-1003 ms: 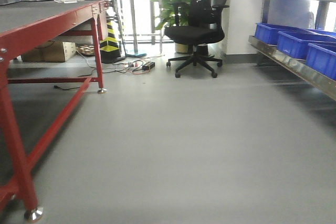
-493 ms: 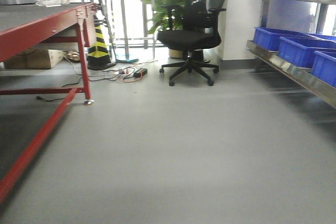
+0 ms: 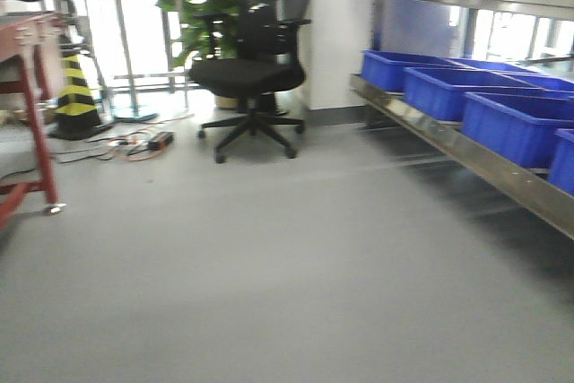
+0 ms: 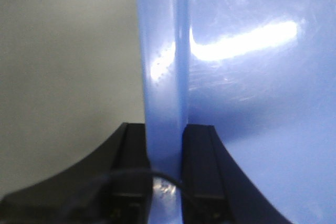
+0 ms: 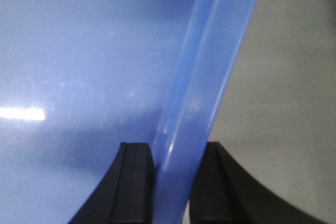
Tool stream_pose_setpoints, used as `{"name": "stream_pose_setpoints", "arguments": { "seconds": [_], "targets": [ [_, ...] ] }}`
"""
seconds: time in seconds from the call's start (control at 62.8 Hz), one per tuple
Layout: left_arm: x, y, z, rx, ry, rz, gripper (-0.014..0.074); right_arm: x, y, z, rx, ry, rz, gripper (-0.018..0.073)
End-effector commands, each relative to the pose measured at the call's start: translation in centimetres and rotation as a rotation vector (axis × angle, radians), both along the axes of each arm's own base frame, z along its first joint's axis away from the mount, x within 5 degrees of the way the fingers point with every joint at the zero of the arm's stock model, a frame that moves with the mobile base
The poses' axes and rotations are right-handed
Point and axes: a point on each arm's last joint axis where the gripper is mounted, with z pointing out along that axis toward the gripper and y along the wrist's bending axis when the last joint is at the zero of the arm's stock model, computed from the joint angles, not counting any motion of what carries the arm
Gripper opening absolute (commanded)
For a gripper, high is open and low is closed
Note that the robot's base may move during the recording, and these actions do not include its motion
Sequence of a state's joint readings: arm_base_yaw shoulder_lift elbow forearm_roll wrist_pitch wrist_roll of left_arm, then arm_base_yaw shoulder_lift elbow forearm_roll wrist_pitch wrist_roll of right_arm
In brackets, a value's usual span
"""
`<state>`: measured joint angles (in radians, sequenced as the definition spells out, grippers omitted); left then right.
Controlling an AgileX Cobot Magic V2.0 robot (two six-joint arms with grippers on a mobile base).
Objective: Grab blue tray and place on right shelf
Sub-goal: 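Carry the tray with both grippers while driving to the bin shelving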
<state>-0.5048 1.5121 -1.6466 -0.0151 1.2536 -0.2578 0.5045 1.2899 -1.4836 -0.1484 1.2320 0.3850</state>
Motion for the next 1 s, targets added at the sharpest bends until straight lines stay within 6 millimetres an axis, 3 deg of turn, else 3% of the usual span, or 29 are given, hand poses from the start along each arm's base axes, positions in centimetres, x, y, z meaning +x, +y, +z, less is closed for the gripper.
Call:
{"name": "stream_pose_setpoints", "arguments": {
  "seconds": [0.0,0.987],
  "targets": [
    [-1.8,0.23,1.28,0.011,0.024,-0.052,-0.0048,-0.56,0.08,2.16,0.065,-0.138,0.045,0.0057],
    [-1.8,0.23,1.28,0.011,0.024,-0.052,-0.0048,-0.56,0.08,2.16,0.065,-0.137,0.045,0.0057]
  ]
}}
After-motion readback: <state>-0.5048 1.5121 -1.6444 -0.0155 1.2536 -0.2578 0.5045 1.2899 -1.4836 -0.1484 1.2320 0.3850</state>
